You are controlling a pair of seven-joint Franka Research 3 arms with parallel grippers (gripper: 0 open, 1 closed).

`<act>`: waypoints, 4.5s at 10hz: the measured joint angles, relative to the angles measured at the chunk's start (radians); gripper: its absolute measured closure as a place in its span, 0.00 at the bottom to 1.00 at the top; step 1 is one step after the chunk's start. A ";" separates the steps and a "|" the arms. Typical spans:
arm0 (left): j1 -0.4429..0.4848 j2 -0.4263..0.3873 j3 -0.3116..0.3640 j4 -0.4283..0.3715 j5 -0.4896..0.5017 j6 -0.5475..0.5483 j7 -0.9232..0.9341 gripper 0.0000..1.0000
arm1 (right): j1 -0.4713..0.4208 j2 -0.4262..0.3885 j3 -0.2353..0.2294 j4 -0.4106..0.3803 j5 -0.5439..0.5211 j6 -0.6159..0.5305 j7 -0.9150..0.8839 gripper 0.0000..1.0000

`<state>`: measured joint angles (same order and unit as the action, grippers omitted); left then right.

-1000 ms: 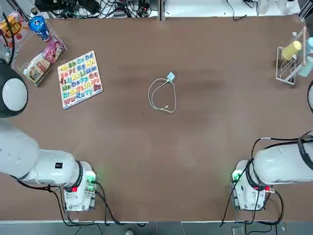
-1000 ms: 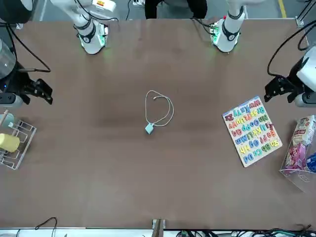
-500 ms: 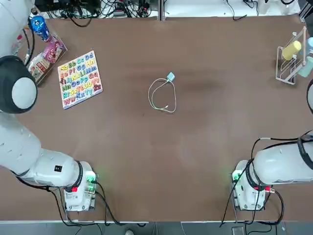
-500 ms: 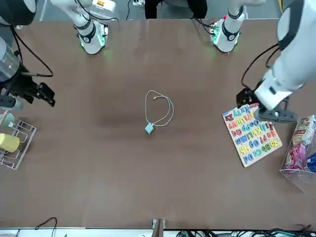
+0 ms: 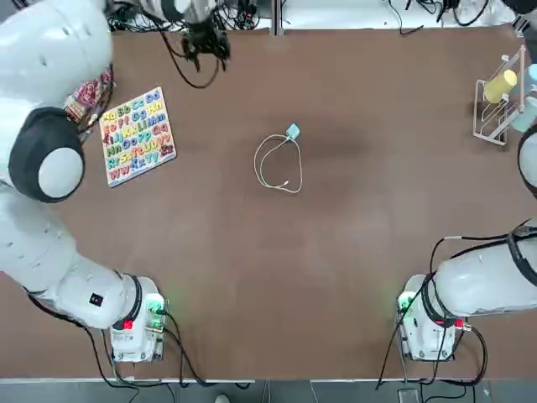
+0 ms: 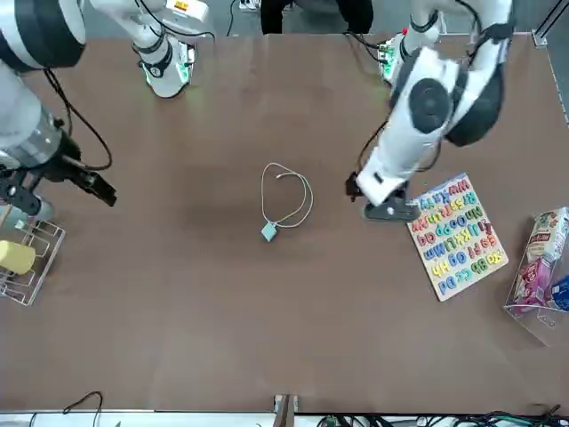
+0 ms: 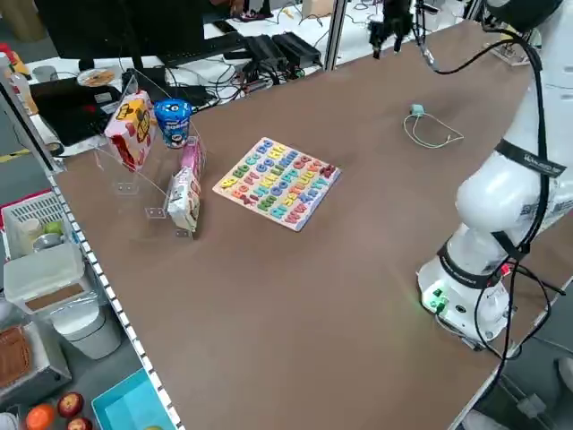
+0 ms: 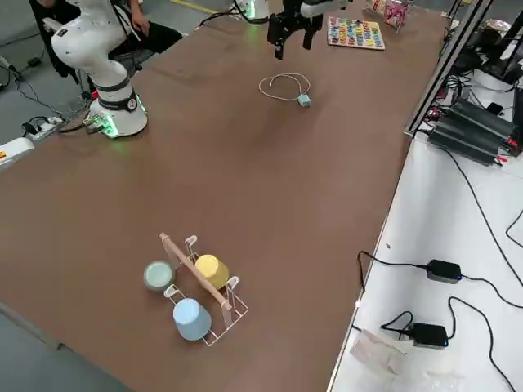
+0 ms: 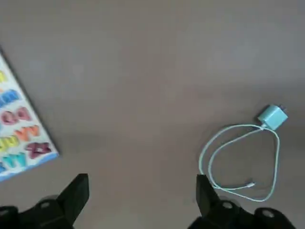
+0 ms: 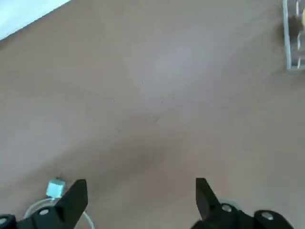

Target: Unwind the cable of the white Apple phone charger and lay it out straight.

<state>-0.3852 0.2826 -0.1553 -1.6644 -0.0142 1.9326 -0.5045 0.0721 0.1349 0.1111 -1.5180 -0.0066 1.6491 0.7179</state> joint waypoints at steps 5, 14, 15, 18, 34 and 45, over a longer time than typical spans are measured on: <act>-0.098 0.171 -0.004 -0.003 0.000 0.155 -0.112 0.12 | 0.069 0.065 0.001 -0.002 0.021 0.005 0.169 0.00; -0.192 0.375 -0.006 -0.003 0.051 0.312 -0.102 0.30 | 0.071 0.094 -0.010 -0.002 0.082 0.062 0.299 0.00; -0.190 0.380 -0.005 -0.007 0.051 0.312 -0.099 0.34 | 0.071 0.096 -0.010 -0.002 0.082 0.062 0.301 0.00; -0.194 0.383 -0.006 -0.021 0.051 0.314 -0.098 0.40 | 0.071 0.104 -0.009 -0.002 0.082 0.062 0.305 0.00; -0.209 0.363 -0.006 -0.079 0.052 0.348 -0.093 0.97 | 0.074 0.109 -0.008 -0.002 0.084 0.062 0.309 0.00; -0.210 0.199 -0.006 0.079 0.157 -0.313 -0.131 0.97 | 0.133 0.153 -0.005 -0.002 0.082 0.067 0.327 0.00</act>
<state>-0.5949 0.4815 -0.1609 -1.5850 0.1429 1.6195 -0.6351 0.2052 0.2874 0.1063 -1.5198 0.0759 1.7160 1.0452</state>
